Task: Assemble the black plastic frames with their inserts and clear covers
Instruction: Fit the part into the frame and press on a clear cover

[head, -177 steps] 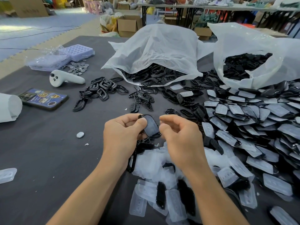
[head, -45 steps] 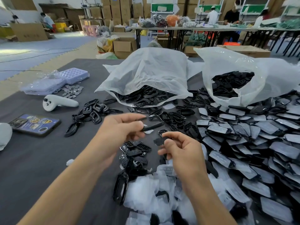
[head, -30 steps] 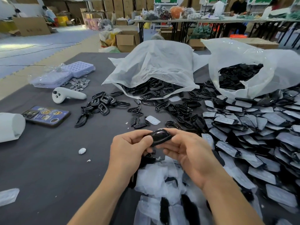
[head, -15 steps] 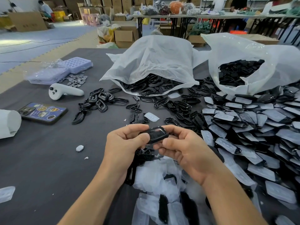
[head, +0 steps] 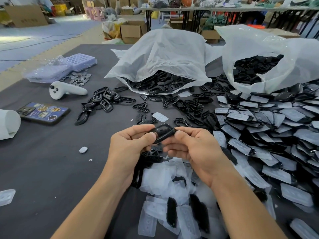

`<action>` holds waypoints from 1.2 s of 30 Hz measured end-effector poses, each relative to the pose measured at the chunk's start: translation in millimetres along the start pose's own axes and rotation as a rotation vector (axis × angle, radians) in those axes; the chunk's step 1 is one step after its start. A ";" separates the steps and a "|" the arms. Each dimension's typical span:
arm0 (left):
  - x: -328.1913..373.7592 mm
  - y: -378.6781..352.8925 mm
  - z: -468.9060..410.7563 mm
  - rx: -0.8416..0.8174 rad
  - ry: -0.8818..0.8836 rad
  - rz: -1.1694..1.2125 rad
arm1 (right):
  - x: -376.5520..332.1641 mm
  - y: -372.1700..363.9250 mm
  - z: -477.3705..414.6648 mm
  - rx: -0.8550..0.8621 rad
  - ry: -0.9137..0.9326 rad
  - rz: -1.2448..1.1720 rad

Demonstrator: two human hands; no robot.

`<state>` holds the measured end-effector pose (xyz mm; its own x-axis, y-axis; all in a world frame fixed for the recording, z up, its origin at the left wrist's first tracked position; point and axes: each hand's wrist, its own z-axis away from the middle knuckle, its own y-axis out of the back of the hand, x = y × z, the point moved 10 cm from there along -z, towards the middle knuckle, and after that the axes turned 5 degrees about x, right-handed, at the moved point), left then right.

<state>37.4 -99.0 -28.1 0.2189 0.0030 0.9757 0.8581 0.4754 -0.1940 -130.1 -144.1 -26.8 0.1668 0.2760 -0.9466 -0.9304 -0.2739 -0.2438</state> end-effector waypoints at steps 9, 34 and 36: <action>12.2 0.3 0.8 0.000 -0.135 -0.219 | 1.8 -5.6 6.8 -0.148 -0.061 0.106; 6.6 -16.9 11.4 -0.101 -0.047 -0.077 | -10.1 5.6 2.6 0.042 0.060 -0.007; 8.1 -15.4 10.7 -0.077 -0.056 -0.081 | -7.9 7.7 2.2 0.080 0.049 0.052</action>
<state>21.0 -96.9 -16.1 0.1226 0.0173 0.9923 0.9056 0.4072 -0.1190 -139.3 -146.4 -20.7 0.1320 0.2172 -0.9672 -0.9608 -0.2120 -0.1787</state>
